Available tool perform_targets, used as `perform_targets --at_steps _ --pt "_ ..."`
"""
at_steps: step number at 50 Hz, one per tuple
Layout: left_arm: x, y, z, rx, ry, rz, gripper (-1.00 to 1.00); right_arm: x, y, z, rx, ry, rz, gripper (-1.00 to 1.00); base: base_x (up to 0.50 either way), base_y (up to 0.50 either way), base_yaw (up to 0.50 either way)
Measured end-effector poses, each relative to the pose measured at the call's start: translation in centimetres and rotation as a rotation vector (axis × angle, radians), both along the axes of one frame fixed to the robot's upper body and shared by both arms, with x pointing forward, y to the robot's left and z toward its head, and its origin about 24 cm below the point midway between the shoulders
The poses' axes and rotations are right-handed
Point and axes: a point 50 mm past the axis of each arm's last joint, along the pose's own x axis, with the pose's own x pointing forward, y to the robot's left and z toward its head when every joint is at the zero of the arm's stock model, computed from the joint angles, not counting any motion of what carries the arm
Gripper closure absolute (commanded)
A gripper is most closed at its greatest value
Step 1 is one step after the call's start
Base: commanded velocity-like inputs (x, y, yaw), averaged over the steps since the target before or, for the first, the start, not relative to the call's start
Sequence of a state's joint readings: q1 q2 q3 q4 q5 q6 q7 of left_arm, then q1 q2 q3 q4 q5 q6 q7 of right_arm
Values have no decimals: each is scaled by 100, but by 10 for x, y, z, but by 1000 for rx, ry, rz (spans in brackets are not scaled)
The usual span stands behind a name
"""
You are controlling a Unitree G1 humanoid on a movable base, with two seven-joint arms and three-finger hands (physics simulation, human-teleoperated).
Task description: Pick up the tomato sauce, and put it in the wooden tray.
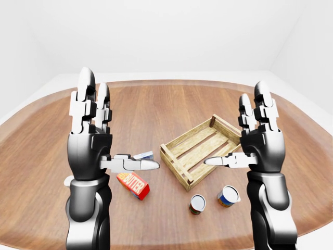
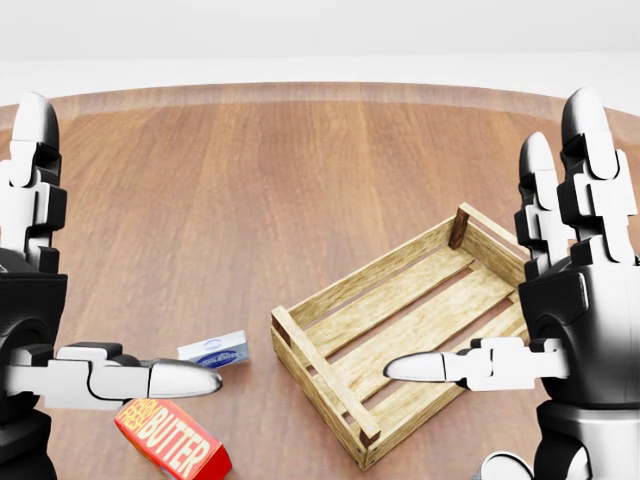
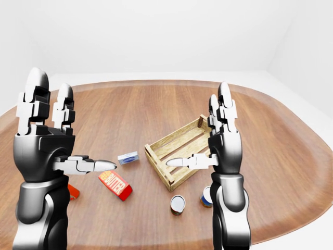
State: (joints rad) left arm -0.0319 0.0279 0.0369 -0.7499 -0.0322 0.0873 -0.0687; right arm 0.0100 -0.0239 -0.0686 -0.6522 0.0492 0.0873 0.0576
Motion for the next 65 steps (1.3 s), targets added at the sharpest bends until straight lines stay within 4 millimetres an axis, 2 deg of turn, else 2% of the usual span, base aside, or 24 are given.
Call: perform_targets --at_steps 20,32,56,65 --pt "-1 -1 0 2 -2 -3 -100 0 -3 1 9 -3 -18 -100 0 0 0" --pt "-1 -1 1 1 -5 -7 -100 1 -3 0 -6 0 -23 -100 0 47 0" --pt "-2 -1 3 4 -14 -7 -100 0 0 -2 -13 11 -19 -100 0 0 0" --pt "-1 -1 2 4 -13 -7 -100 -7 5 7 -33 -37 -11 -100 0 0 0"
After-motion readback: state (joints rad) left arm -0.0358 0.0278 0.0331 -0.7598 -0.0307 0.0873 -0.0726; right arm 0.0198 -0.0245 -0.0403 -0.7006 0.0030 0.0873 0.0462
